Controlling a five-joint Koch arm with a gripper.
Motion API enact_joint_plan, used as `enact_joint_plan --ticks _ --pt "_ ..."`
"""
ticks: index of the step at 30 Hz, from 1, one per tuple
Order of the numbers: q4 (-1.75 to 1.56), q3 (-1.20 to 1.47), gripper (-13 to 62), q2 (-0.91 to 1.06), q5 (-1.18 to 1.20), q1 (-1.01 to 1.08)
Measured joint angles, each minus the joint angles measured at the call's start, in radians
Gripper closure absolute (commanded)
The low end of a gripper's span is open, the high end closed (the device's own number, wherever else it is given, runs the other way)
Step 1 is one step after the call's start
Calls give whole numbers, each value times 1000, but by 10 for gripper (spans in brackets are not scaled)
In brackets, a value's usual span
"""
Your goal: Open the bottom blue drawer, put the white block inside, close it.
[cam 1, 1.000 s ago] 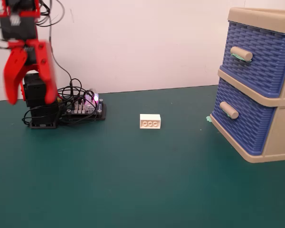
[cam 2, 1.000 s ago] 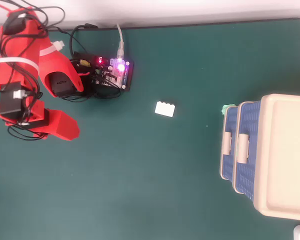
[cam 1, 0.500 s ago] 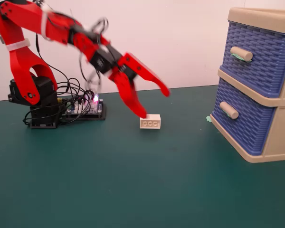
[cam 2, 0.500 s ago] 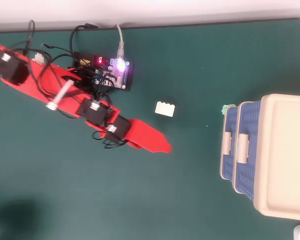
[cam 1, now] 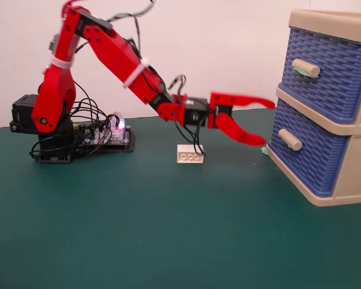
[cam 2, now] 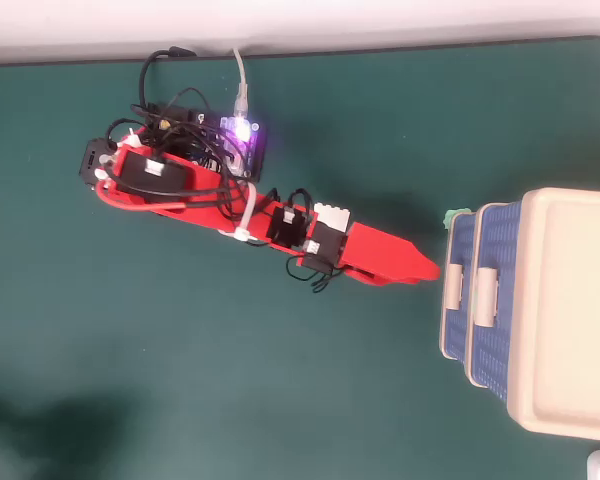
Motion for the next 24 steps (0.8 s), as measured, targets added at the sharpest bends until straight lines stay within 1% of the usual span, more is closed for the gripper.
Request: enact_joint_plan --ticks 1,5,11,16,18,22,24 --pt "0 -49 186 -41 0 0" --pt "0 -101 194 -121 0 0" --pt "0 -146 288 -153 0 0" --pt "0 -219 326 -224 0 0" --pt "0 -265 359 -253 0 0" --pt "48 -304 489 -256 0 -2" --pt "98 -316 532 -255 8 0"
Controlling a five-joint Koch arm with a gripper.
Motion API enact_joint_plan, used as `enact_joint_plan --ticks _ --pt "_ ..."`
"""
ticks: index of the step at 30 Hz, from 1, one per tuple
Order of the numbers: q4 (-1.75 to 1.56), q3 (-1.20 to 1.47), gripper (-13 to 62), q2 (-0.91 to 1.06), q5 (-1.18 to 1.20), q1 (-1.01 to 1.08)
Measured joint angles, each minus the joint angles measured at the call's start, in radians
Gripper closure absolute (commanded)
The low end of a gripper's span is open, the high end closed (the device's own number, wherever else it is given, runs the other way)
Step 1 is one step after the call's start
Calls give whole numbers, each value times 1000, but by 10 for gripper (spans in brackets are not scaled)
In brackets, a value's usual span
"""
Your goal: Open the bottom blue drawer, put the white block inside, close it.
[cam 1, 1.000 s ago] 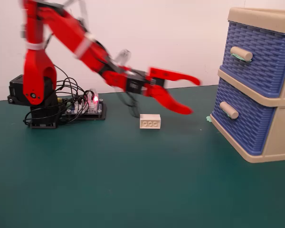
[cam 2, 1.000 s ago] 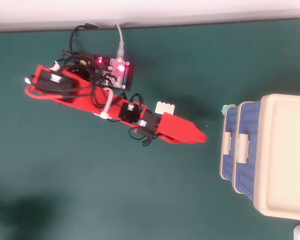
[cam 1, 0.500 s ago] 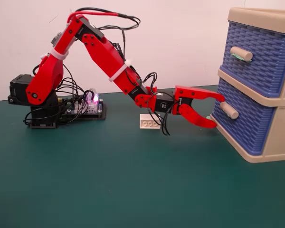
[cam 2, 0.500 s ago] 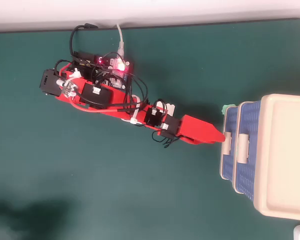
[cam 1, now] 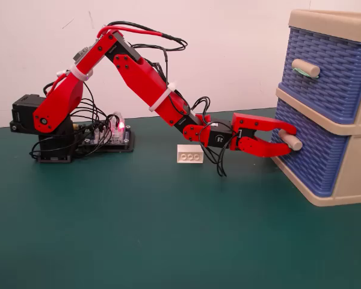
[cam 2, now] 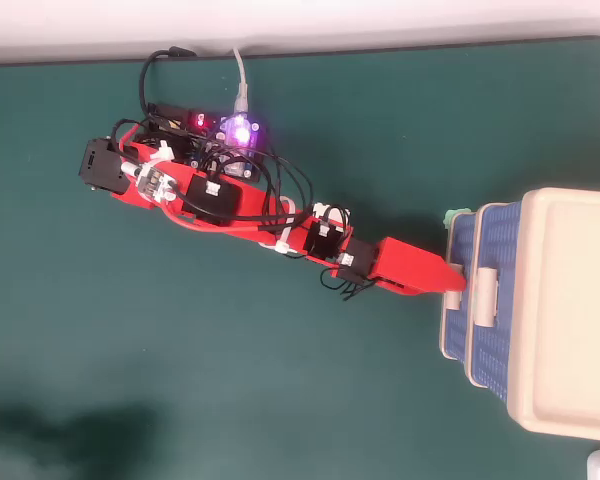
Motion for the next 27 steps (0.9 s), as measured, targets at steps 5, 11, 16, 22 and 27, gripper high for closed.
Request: enact_joint_plan --ticks 5,11,16,22,27 --pt "67 -23 575 -11 6 0" --pt "61 83 575 44 11 -2" --pt "63 500 575 322 77 28" --pt "75 847 531 641 112 54" --pt "95 865 150 712 115 63"
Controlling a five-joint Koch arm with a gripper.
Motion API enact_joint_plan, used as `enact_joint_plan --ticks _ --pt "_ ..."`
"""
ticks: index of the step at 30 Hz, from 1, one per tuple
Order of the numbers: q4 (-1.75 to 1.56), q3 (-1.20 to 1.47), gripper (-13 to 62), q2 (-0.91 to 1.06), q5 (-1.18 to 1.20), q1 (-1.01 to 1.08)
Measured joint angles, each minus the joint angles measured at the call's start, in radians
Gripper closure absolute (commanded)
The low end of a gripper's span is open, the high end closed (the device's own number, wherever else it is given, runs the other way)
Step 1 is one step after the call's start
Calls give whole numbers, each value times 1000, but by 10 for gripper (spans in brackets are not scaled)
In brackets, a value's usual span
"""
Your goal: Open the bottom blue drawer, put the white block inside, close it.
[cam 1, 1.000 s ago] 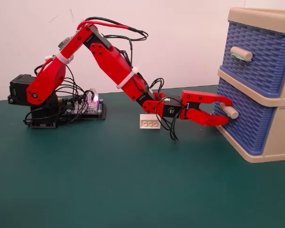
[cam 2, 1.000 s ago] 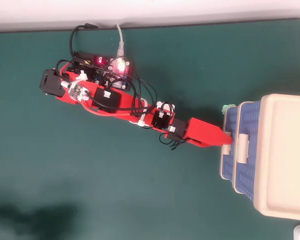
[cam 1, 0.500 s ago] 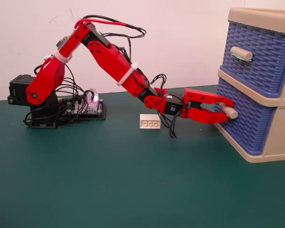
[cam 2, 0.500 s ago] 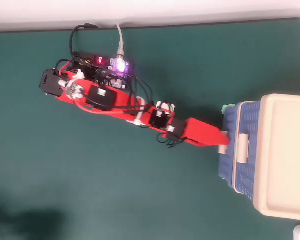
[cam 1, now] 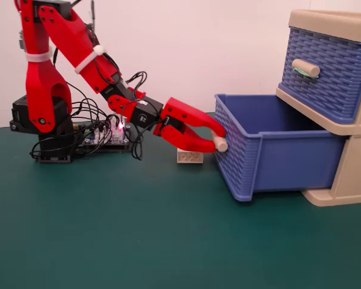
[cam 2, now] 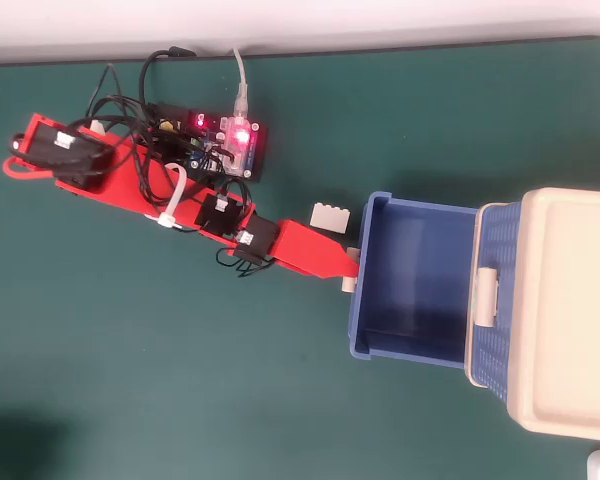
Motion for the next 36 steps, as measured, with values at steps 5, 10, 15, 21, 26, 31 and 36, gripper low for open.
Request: enact_joint_plan --ticks 5,10,15,21,26,31,36 --pt "58 89 155 247 0 0" --pt "531 72 157 575 -5 -8" --pt "1200 -305 160 627 -291 -37" --pt "1407 -505 160 387 -747 -97" --pt "1500 -598 160 281 -1131 -114" --pt "1614 -746 159 161 -1302 -173" --pt "1663 -819 159 40 -1305 -236"
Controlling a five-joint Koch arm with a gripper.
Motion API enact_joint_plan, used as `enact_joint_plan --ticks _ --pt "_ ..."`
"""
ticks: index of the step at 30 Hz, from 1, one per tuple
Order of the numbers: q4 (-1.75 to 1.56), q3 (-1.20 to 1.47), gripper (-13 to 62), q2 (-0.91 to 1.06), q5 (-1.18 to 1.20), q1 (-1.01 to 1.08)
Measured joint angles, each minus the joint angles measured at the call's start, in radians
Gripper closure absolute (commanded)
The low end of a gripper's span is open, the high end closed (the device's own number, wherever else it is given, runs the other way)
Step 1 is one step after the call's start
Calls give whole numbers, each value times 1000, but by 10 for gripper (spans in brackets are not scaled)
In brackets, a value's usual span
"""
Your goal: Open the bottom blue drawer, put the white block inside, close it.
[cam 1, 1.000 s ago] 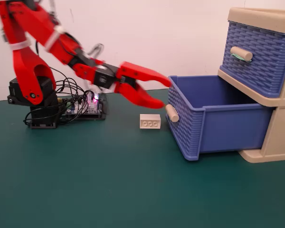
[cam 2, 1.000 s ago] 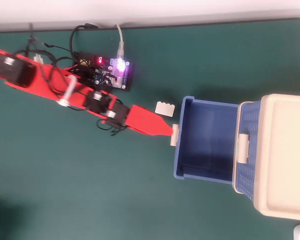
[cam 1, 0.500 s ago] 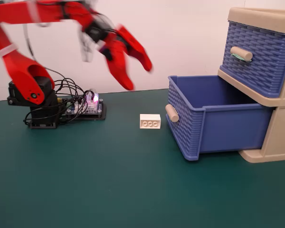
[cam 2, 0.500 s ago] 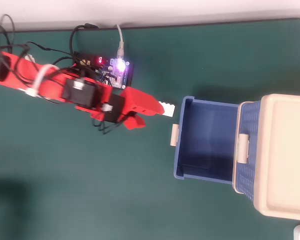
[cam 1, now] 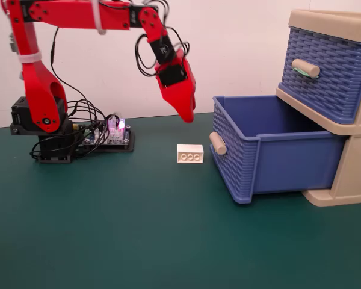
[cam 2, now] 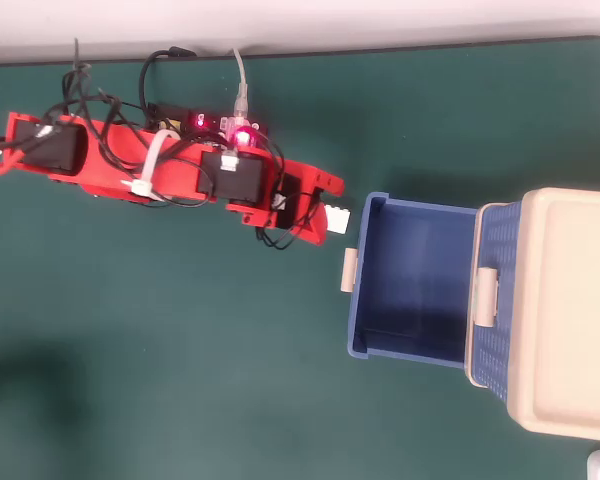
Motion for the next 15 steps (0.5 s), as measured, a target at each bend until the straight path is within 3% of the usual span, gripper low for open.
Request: enact_joint_plan --ticks 15 --pt "0 -9 158 -192 66 -6"
